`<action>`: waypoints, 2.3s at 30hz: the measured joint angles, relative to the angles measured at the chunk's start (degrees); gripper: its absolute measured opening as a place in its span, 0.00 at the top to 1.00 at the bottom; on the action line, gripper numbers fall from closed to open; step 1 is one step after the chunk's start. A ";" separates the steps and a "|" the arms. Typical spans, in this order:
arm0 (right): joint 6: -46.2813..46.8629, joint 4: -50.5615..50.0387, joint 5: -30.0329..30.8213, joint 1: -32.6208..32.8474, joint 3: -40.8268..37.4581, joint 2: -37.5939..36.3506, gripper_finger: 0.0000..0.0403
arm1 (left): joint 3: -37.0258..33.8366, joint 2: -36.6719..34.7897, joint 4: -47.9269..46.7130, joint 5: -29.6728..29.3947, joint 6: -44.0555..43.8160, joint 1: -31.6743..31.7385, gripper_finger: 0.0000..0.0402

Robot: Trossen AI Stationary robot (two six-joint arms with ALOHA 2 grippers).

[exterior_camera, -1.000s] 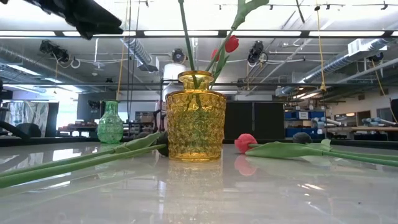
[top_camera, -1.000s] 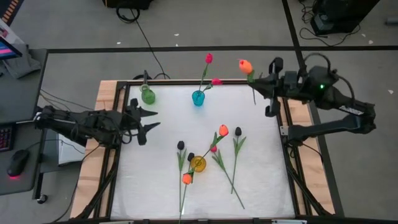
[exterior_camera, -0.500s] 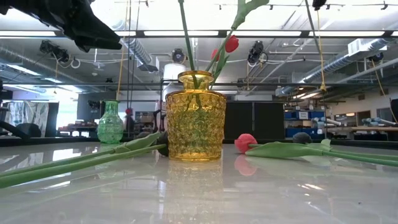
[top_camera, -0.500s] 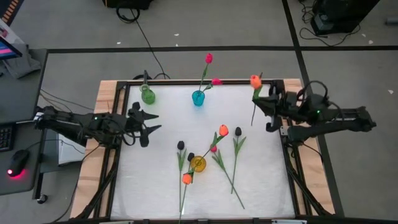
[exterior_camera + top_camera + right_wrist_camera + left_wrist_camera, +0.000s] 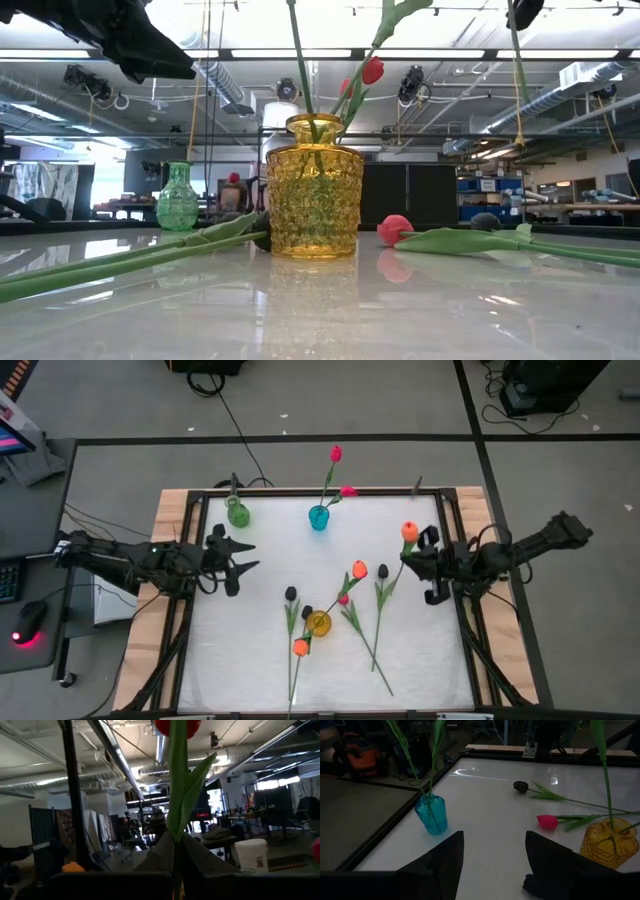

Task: Sort flowers into vase by color
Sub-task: Put the orange flower into the yellow vase

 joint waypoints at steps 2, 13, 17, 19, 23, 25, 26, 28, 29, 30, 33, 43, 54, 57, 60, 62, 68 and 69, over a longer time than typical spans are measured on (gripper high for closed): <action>-1.27 4.17 1.43 2.11 -0.13 3.32 0.95 | 0.00 0.00 0.00 0.00 0.00 0.02 0.46; -8.33 22.43 12.66 8.42 3.26 27.07 0.95 | 0.00 0.08 -0.03 -0.61 0.00 0.02 0.46; -11.65 27.17 15.54 9.53 7.47 35.85 0.95 | 0.00 0.09 -0.02 -0.61 0.00 0.02 0.46; -13.88 30.91 16.09 9.79 9.91 39.43 0.95 | 0.00 0.11 -0.03 -0.63 -0.01 0.02 0.46; -17.22 34.30 16.22 9.85 14.84 44.79 0.95 | 0.00 0.11 -0.04 -0.66 0.03 0.02 0.46; -17.43 34.39 16.23 9.85 17.44 46.86 0.95 | 0.00 0.11 -0.04 -0.66 0.07 0.02 0.46; -17.41 34.49 16.20 9.85 18.64 47.83 0.95 | 0.00 0.11 -0.04 -0.66 0.07 0.02 0.46; -16.78 34.44 16.57 9.85 21.08 49.89 0.95 | 0.00 0.11 -0.04 -0.66 0.21 0.02 0.46; -15.84 34.51 16.91 9.85 22.10 50.78 0.95 | 0.00 0.11 -0.04 -0.68 0.33 0.02 0.46; -14.83 34.97 17.05 9.85 23.16 51.61 0.95 | 0.00 0.11 -0.04 -0.68 0.44 0.02 0.46; -14.16 36.16 17.23 9.84 25.65 53.62 0.95 | 0.00 0.11 -0.04 -0.68 0.48 0.02 0.46; -17.40 38.99 19.10 9.38 29.96 58.36 0.95 | 0.00 0.11 -0.04 -0.70 0.73 0.02 0.46; -15.94 42.36 16.60 7.13 30.47 61.88 0.95 | 0.00 0.11 0.02 -0.68 1.03 0.02 0.46; -15.27 42.99 15.87 6.34 30.47 62.89 0.95 | 0.00 0.11 0.17 -0.68 1.04 0.02 0.46; -14.46 42.80 14.75 5.74 30.46 63.14 0.95 | 0.00 0.11 0.33 -0.70 1.05 0.02 0.46; -14.40 42.99 14.58 5.62 30.46 63.28 0.95 | 0.00 0.11 0.39 -0.68 1.05 0.02 0.46; -14.26 42.99 14.33 5.63 30.45 63.48 0.95 | 0.00 0.11 0.39 -0.69 1.05 0.02 0.46; -14.09 43.27 14.37 5.63 30.45 63.67 0.95 | 0.00 0.11 0.39 -0.68 1.05 0.02 0.46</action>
